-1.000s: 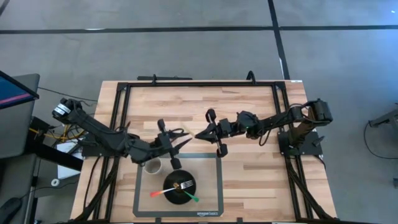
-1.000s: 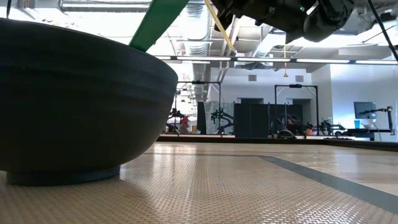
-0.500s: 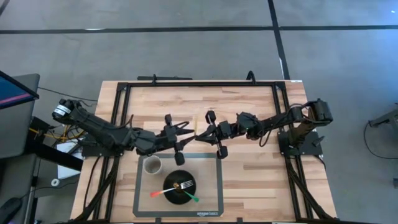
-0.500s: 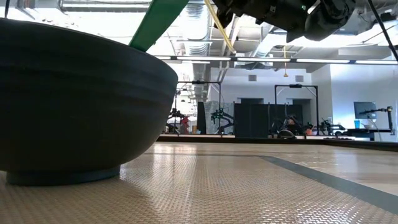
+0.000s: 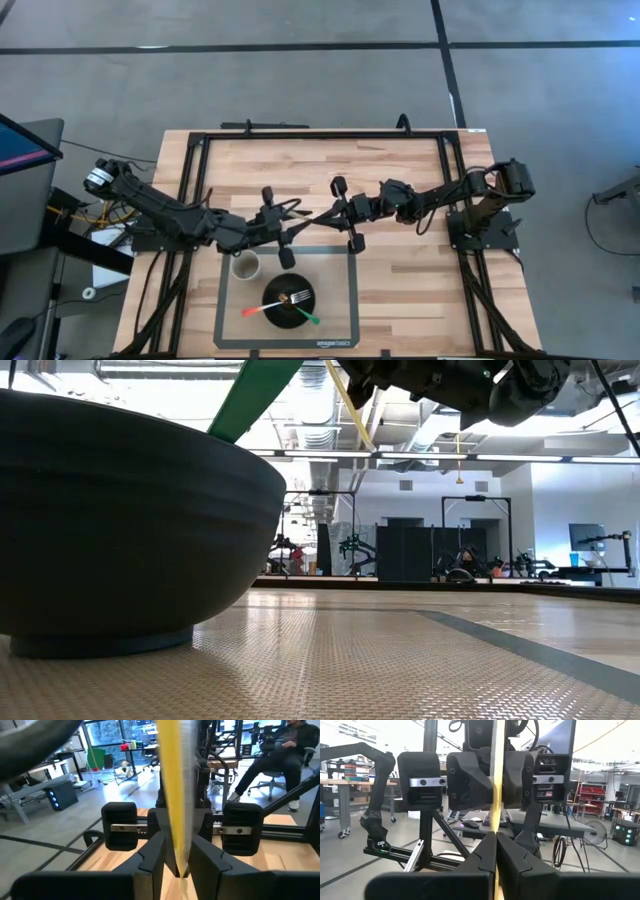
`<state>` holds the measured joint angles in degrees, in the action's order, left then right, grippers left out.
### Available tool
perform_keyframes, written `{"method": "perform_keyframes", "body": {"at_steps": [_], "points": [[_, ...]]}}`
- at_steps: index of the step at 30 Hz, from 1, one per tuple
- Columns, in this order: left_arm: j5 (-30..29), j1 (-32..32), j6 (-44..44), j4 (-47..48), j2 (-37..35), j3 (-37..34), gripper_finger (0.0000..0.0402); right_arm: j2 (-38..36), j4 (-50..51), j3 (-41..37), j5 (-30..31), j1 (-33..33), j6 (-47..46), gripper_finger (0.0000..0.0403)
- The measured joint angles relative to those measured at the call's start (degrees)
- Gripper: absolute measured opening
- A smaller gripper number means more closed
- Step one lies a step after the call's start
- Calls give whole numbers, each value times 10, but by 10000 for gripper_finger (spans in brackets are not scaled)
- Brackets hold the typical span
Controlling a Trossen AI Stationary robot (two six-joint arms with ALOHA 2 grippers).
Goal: Pick & Place Utensil
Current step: Put the yellow straw into the gray cup
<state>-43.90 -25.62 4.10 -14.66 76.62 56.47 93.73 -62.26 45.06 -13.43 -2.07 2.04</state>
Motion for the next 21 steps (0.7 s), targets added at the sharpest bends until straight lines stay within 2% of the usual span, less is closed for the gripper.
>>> {"method": "perform_keyframes", "body": {"at_steps": [7, 13, 21], "points": [[38, 7, 1, 4, 0, 0, 9, 0, 17, 0, 0, 0, 36, 9], [39, 4, -7, 23, 0, 0, 7, 0, 36, 0, 0, -1, 39, 51], [31, -43, -119, 128, -4, 0, 7, -2, 54, 0, 0, 0, 39, 100]]}}
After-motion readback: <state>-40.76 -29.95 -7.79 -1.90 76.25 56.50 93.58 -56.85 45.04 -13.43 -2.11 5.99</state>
